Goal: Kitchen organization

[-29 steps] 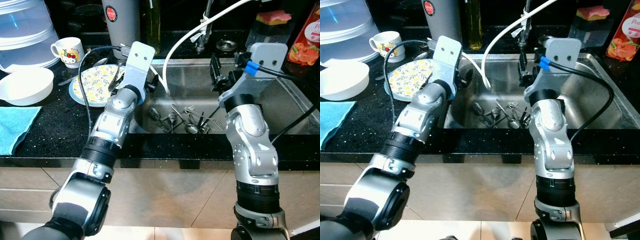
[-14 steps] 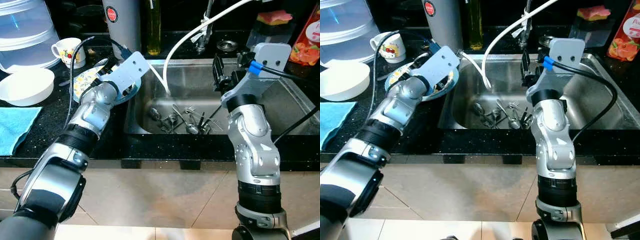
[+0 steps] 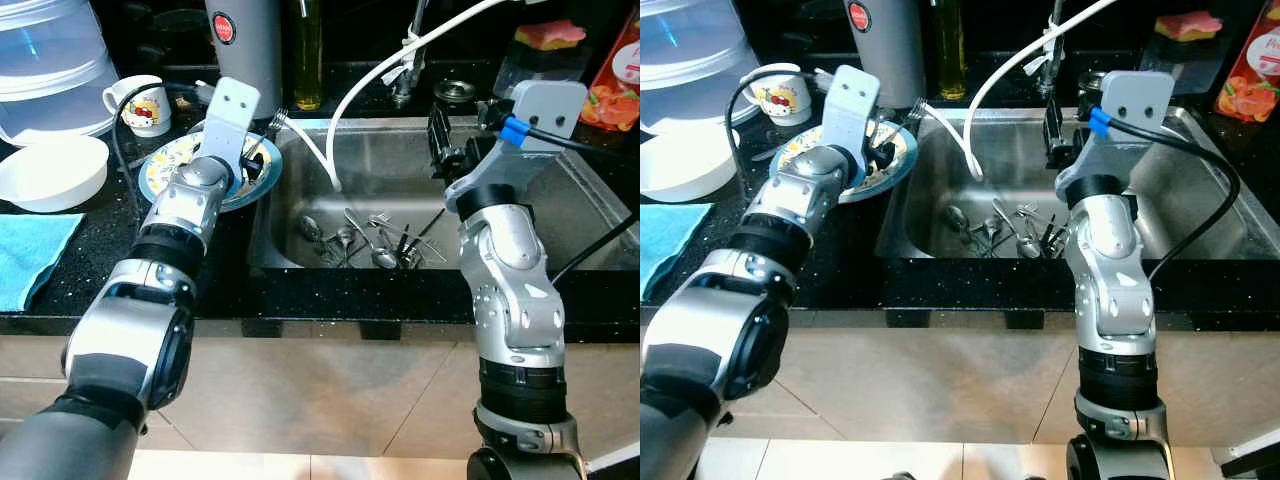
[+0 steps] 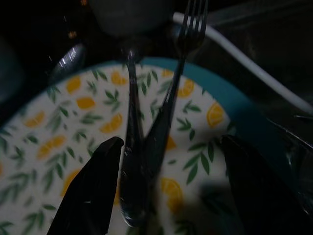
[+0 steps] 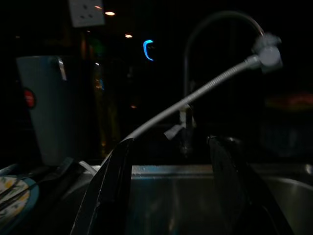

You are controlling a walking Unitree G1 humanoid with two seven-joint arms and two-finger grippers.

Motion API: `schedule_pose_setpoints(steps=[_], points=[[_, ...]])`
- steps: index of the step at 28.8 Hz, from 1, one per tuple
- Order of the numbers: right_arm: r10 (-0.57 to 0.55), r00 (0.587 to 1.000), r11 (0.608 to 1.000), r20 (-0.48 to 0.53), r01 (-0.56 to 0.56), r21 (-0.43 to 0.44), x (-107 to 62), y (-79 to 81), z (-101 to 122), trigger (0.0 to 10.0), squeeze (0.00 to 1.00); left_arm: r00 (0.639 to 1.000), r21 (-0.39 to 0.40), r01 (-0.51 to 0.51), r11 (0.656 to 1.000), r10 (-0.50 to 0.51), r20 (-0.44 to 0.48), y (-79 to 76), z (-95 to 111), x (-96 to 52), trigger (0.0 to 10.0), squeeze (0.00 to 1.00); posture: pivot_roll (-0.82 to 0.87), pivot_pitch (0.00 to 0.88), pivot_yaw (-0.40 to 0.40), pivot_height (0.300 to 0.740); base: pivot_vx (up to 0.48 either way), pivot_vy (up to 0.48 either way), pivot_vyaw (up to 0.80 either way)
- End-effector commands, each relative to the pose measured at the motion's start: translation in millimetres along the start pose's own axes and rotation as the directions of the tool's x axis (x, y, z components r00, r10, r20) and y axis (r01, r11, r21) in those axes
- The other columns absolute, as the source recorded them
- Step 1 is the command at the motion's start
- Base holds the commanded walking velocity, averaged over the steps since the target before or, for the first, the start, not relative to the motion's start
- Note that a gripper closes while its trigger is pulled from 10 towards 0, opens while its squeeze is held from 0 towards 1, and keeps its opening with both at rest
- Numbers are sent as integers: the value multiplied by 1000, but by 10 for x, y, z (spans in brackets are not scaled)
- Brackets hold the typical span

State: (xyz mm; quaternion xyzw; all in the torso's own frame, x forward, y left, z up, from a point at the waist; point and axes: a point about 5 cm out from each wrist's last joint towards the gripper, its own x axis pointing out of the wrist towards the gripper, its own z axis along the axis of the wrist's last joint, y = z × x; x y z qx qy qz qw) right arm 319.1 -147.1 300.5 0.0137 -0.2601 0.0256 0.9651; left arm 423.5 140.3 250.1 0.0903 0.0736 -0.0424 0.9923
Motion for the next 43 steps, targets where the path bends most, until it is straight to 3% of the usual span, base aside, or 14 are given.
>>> schedule_pose_setpoints(steps=[1,6,18,19,20,21,22,24,26,31,38,42,43], points=[[55,998,999,14,-55,0,2,77,61,10000,0,1000,-36,-10,999,10,-21,4,-2,8,10000,0,56,91,62,740,0,0,0],[141,990,990,-27,-141,-25,-23,160,-4,10000,0,999,-72,-29,997,27,-28,40,-8,6,10000,0,71,122,37,740,0,0,0],[195,979,981,-59,-196,-7,46,236,-34,10000,0,996,-96,-92,991,90,-28,189,-15,-7,10000,0,77,182,-21,740,0,0,0],[197,979,980,-61,-197,-5,46,237,-33,10000,0,995,-104,-91,991,87,-40,193,-37,-7,9569,0,78,188,-22,740,0,0,0],[193,979,981,-65,-194,1,40,235,-40,10000,0,994,-109,-74,991,65,-82,191,-111,-7,7451,0,81,195,-22,740,0,0,0],[193,979,981,-65,-194,1,40,235,-40,10000,0,994,-109,-74,991,65,-82,191,-111,-7,7451,0,81,195,-22,740,0,0,0],[191,979,982,-68,-191,5,33,234,-50,10000,0,993,-111,-61,992,49,-106,184,-143,-8,4471,0,83,197,-19,740,0,0,0],[191,979,982,-68,-191,5,33,234,-50,10000,0,993,-111,-61,992,49,-106,184,-143,-8,4471,0,83,197,-19,740,0,0,0],[187,980,982,-73,-187,7,24,234,-65,10000,0,993,-128,-32,991,17,-119,161,-147,-8,0,0,84,198,-17,740,0,0,0],[179,981,984,-75,-179,7,19,226,-75,10000,0,992,-133,19,991,-35,-120,103,-129,-4,0,0,80,188,-3,740,0,0,0],[158,985,987,-67,-159,0,23,183,-68,10000,0,994,-128,8,992,-22,-104,118,-72,-2,0,0,86,162,13,740,0,0,0],[151,987,988,-53,-151,-3,39,176,-60,10000,0,995,-68,-5,998,11,96,138,273,-29,0,0,96,128,25,740,0,0,0],[150,987,989,-49,-150,-4,45,176,-55,10000,0,990,-42,-8,999,14,140,130,344,-43,10000,0,97,120,28,740,0,0,0]])
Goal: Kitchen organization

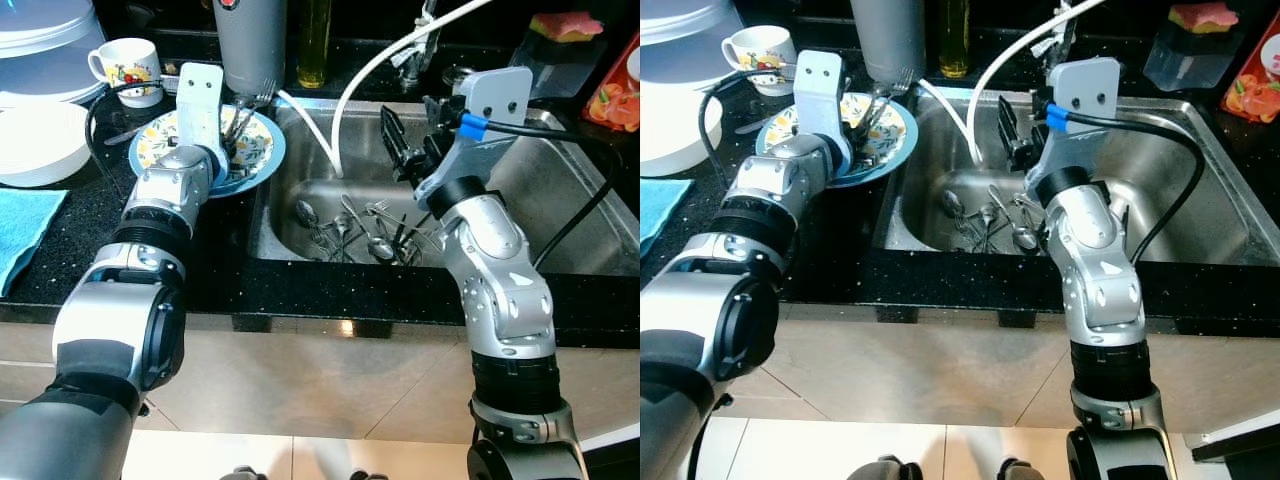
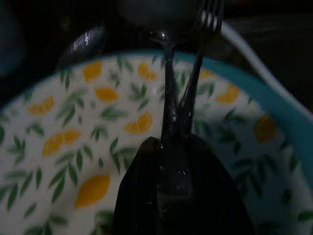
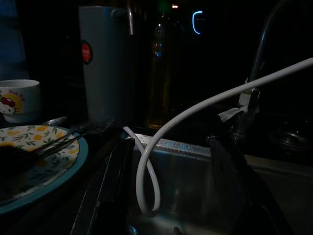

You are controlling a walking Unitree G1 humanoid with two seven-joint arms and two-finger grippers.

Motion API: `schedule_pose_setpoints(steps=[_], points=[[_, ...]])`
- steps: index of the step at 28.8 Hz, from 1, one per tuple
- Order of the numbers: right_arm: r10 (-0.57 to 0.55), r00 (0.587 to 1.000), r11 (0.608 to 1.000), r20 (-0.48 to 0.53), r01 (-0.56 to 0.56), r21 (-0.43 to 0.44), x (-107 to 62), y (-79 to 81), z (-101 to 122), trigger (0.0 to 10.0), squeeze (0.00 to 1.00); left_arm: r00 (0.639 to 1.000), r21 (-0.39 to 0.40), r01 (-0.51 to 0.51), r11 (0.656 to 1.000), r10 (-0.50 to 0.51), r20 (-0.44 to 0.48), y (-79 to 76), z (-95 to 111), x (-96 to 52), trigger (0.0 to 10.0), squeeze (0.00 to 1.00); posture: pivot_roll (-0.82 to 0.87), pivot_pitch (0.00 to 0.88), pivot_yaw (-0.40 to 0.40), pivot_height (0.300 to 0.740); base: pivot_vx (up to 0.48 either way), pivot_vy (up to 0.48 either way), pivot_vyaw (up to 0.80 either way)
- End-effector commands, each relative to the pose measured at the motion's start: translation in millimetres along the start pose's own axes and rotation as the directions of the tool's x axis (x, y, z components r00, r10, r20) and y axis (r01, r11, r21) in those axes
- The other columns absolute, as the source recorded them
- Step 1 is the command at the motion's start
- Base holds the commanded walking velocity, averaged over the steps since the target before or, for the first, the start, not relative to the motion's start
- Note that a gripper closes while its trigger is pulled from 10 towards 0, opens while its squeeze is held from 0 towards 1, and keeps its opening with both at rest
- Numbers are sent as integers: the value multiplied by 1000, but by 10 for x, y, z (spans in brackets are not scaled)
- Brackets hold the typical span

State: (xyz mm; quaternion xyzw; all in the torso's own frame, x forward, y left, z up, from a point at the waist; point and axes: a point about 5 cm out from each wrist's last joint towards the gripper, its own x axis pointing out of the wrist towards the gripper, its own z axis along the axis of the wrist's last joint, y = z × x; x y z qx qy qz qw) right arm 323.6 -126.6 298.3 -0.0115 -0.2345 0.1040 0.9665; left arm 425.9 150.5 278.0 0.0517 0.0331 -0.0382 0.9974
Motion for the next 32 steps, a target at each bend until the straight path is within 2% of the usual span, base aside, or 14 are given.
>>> schedule_pose_setpoints(steps=[1,3,5,7,9,15,21,25,26,28,30,32], points=[[-14,1000,1000,8,14,-2,9,-29,-3,10000,0,997,49,1,999,-5,78,-37,124,-14,10000,0,98,118,29,740,0,0,0],[-17,1000,1000,14,17,-4,13,-36,4,10000,0,991,69,-3,998,-6,134,-69,218,-28,10000,0,99,103,34,740,0,0,0],[-17,1000,1000,14,17,-4,13,-36,4,10000,0,991,69,-3,998,-6,134,-69,218,-28,10000,0,99,103,34,740,0,0,0],[-20,1000,1000,21,20,-8,11,-48,13,10000,0,977,59,-7,998,-6,212,-111,339,-55,10000,0,95,84,38,740,0,0,0],[-20,1000,1000,21,20,-8,11,-48,13,10000,0,977,59,-7,998,-6,212,-111,339,-55,10000,0,95,84,38,740,0,0,0],[-25,999,999,30,26,-23,1,-86,26,10000,0,946,37,-21,999,8,325,-187,459,-129,10000,0,92,64,42,740,0,0,0],[-26,999,999,33,27,-26,3,-93,32,10000,0,943,53,-10,999,-8,334,-264,431,-183,10000,0,92,65,43,740,0,0,0],[-28,999,999,34,29,-27,2,-98,28,10000,0,943,91,45,995,-72,324,-474,330,-298,10000,0,97,69,39,740,0,0,0],[-28,999,999,34,29,-27,2,-98,28,10000,0,943,91,45,995,-72,324,-474,330,-298,10000,0,97,69,39,740,0,0,0],[-27,999,999,34,28,-27,5,-91,26,10000,0,950,97,114,989,-137,281,-598,224,-321,10000,0,96,71,38,740,0,0,0],[-26,999,999,35,27,-27,10,-89,29,10000,0,951,92,155,984,-173,255,-647,177,-324,10000,0,92,74,40,740,0,0,0],[-28,999,999,37,29,-28,15,-93,37,10000,0,942,130,235,963,-259,215,-739,101,-342,10000,0,92,74,40,740,0,0,0]])
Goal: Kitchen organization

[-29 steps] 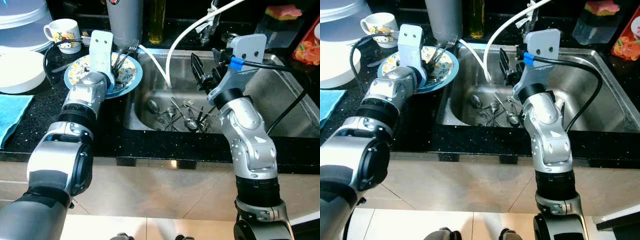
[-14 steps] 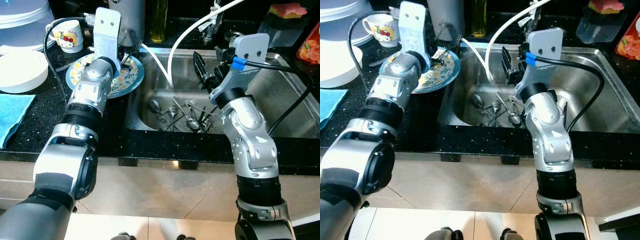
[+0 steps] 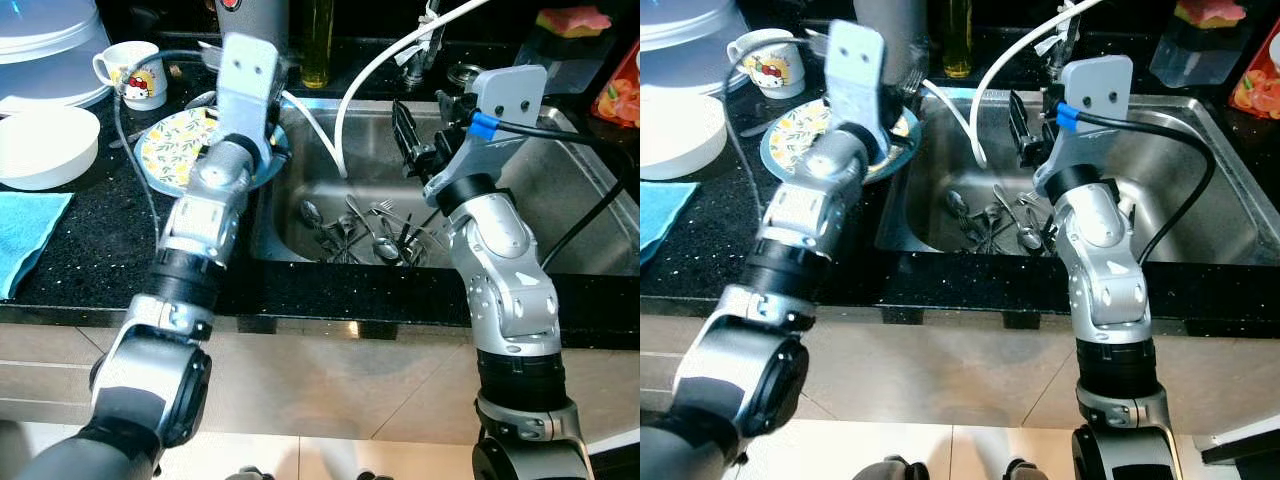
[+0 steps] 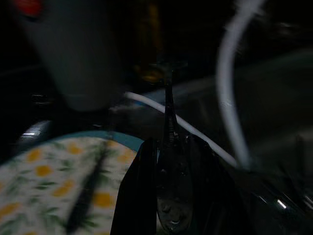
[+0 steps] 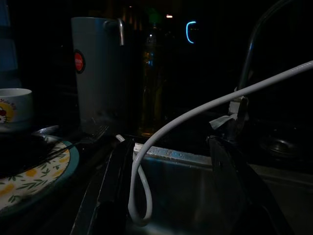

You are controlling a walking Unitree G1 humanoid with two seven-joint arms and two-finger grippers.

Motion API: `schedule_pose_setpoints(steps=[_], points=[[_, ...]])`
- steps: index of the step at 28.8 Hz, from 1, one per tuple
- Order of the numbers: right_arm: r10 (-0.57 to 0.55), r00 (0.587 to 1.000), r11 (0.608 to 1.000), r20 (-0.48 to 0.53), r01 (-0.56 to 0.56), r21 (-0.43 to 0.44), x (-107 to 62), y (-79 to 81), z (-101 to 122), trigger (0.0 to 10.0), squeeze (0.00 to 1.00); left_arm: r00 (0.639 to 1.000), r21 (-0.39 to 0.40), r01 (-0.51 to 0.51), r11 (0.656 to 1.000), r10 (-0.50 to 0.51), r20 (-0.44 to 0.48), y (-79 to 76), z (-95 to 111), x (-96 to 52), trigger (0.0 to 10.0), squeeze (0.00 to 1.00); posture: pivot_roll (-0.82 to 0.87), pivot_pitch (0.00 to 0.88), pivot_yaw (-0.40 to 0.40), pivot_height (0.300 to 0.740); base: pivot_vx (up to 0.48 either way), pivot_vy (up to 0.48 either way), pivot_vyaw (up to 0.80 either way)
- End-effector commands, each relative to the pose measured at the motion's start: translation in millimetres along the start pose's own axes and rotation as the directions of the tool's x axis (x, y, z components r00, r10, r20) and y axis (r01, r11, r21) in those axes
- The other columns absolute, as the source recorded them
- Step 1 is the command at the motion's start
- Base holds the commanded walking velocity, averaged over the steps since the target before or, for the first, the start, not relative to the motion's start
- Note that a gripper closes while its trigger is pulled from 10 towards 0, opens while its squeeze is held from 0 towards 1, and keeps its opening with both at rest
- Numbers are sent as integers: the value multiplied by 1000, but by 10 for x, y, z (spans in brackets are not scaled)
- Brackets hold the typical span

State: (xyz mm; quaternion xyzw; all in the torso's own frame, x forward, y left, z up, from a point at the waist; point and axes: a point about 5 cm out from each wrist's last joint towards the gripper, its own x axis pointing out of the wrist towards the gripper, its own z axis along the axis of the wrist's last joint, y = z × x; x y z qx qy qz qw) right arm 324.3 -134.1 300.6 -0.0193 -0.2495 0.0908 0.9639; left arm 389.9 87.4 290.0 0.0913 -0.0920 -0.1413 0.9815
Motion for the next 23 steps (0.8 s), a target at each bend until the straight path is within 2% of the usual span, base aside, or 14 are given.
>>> schedule_pose_setpoints(steps=[1,2,3,5,6,12,17,18,20,21,22,23], points=[[-7,1000,1000,8,7,-4,16,-17,16,10000,0,998,-5,61,998,-61,-21,-105,-48,-15,10000,0,92,74,40,740,0,0,0],[-12,1000,1000,9,12,-7,15,-32,19,10000,0,988,40,156,987,-155,-23,-191,-67,-41,10000,0,88,79,43,740,0,0,0],[-14,1000,1000,8,14,-8,12,-37,17,10000,0,981,65,196,978,-195,-23,-229,-68,-65,10000,0,88,81,44,740,0,0,0],[-14,1000,1000,8,14,-8,12,-37,17,10000,0,981,65,196,978,-195,-23,-229,-68,-65,10000,0,88,81,44,740,0,0,0],[-16,1000,1000,7,16,-8,6,-42,13,10000,0,965,87,262,961,-258,-51,-283,-100,-92,10000,0,88,81,44,740,0,0,0],[-23,1000,1000,4,23,-10,-18,-45,5,10000,0,923,55,375,925,-367,-118,-356,-188,-158,10000,0,84,83,55,740,0,0,0],[-28,1000,999,3,28,-14,-26,-58,-2,10000,0,903,46,424,905,-417,-105,-362,-148,-168,10000,0,84,80,53,740,0,0,0],[-28,1000,999,3,28,-15,-26,-57,-2,10000,0,921,82,383,920,-375,-105,-334,-133,-149,10000,0,84,77,54,740,0,0,0],[-31,999,999,6,31,-17,-25,-61,3,10000,0,983,195,184,963,-183,-23,-200,-26,-92,10000,0,81,74,55,740,0,0,0],[-33,999,999,7,33,-18,-25,-66,4,10000,0,991,201,123,972,-132,29,-162,41,-91,10000,0,82,73,56,740,0,0,0],[-33,999,999,7,33,-18,-25,-66,4,10000,0,991,201,123,972,-132,29,-162,41,-91,10000,0,82,73,56,740,0,0,0],[-35,999,999,8,35,-18,-26,-70,5,10000,0,994,217,54,975,-74,83,-115,108,-95,10000,0,82,73,56,740,0,0,0]])
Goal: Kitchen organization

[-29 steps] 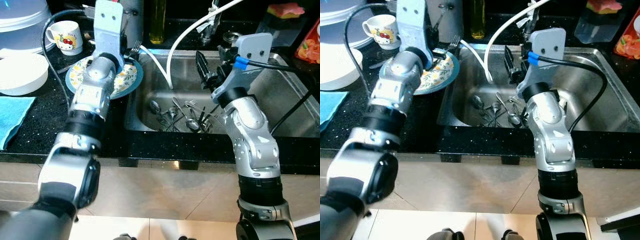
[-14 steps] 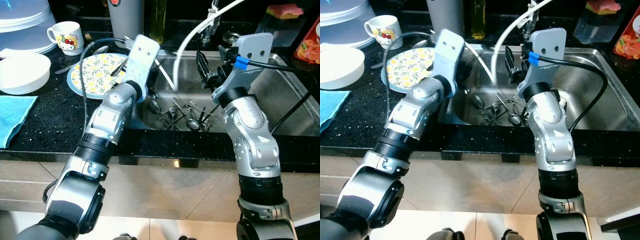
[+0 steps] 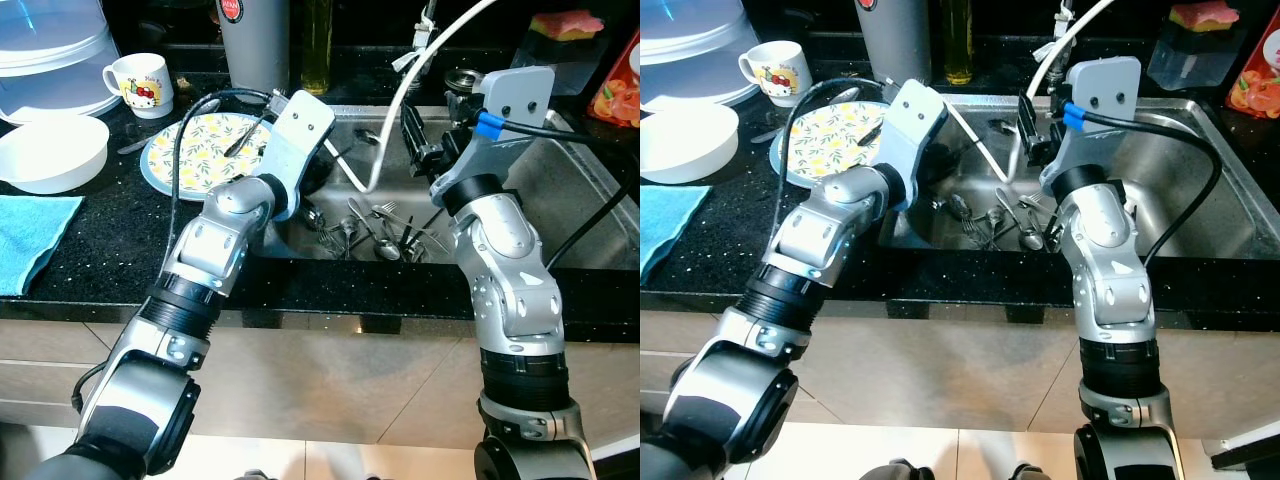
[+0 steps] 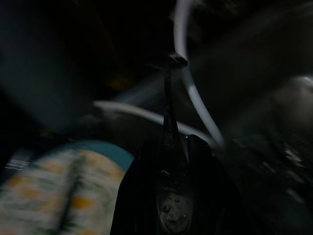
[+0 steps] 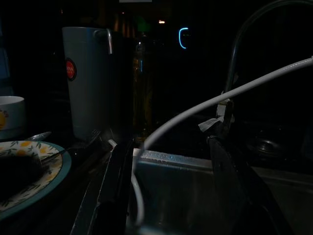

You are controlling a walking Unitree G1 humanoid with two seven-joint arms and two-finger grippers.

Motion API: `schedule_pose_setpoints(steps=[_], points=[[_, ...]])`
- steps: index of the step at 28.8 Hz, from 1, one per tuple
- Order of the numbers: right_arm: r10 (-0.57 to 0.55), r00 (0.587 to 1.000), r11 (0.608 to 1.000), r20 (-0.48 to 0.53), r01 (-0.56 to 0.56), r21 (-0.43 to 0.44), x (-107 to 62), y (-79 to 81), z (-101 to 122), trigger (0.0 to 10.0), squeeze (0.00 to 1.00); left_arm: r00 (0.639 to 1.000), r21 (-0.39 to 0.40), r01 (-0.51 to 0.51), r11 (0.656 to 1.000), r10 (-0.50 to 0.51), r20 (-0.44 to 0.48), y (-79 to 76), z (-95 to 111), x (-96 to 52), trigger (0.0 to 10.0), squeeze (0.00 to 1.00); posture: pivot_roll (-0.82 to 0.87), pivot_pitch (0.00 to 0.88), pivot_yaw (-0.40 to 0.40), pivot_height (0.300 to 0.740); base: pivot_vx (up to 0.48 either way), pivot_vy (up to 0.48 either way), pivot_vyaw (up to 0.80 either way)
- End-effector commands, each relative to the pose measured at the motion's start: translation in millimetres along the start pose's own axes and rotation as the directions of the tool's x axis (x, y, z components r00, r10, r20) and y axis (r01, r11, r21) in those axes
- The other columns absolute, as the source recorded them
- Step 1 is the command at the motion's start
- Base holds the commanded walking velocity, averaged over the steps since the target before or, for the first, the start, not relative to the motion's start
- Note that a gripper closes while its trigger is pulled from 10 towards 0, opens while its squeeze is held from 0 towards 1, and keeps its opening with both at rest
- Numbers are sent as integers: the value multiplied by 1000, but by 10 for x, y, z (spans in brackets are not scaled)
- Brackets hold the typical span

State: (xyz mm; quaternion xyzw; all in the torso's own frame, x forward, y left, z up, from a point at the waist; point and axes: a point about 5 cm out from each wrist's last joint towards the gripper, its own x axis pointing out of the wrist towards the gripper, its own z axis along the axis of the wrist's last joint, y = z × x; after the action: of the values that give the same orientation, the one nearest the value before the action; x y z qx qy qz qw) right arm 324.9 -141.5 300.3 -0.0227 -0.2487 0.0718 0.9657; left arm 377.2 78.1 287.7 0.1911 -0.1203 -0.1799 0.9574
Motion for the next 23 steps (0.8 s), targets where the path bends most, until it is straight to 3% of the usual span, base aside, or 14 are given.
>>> schedule_pose_setpoints(steps=[1,3,5,6,7,8,9,10,12,15,20,23], points=[[-1,1000,1000,11,1,-2,-17,0,10,10000,0,991,11,-111,994,110,75,101,135,-5,10000,0,82,73,56,740,0,0,0],[2,1000,1000,11,-2,-2,-17,7,8,10000,0,968,16,-236,972,233,92,240,181,-21,10000,0,83,64,54,740,0,0,0],[4,1000,1000,13,-4,-1,-17,14,9,10000,0,960,4,-262,965,260,106,296,206,-26,10000,0,80,60,55,740,0,0,0],[5,1000,1000,14,-5,-1,-18,16,10,10000,0,965,-8,-234,972,234,117,290,227,-21,10000,0,81,56,55,740,0,0,0],[4,1000,1000,16,-4,-2,-17,15,13,10000,0,979,-67,-122,990,132,157,195,282,-17,10000,0,80,55,56,740,0,0,0],[4,1000,1000,16,-4,-2,-17,15,13,10000,0,979,-67,-122,990,132,157,195,282,-17,10000,0,80,55,56,740,0,0,0],[4,1000,1000,17,-4,-2,-17,13,15,10000,0,984,-97,-20,995,37,175,95,305,-19,10000,0,80,55,56,740,0,0,0],[3,1000,1000,17,-3,-3,-18,10,14,10000,0,976,-129,108,986,-80,204,-40,336,-32,10000,0,79,53,57,740,0,0,0],[3,1000,1000,17,-3,-4,-18,10,14,10000,0,970,-137,145,980,-114,215,-83,347,-39,10000,0,79,53,57,740,0,0,0],[2,1000,1000,17,-2,-4,-19,12,15,10000,0,943,-124,291,949,-262,206,-249,294,-73,10000,0,77,53,58,740,0,0,0],[1,1000,1000,16,-1,-4,-21,12,14,10000,0,926,-147,367,919,-346,151,-314,198,-84,10000,0,74,57,58,740,0,0,0],[-2,1000,1000,13,2,-3,-30,7,6,10000,0,958,-190,284,940,-287,14,-239,-32,6,10000,0,74,60,58,740,0,0,0]])
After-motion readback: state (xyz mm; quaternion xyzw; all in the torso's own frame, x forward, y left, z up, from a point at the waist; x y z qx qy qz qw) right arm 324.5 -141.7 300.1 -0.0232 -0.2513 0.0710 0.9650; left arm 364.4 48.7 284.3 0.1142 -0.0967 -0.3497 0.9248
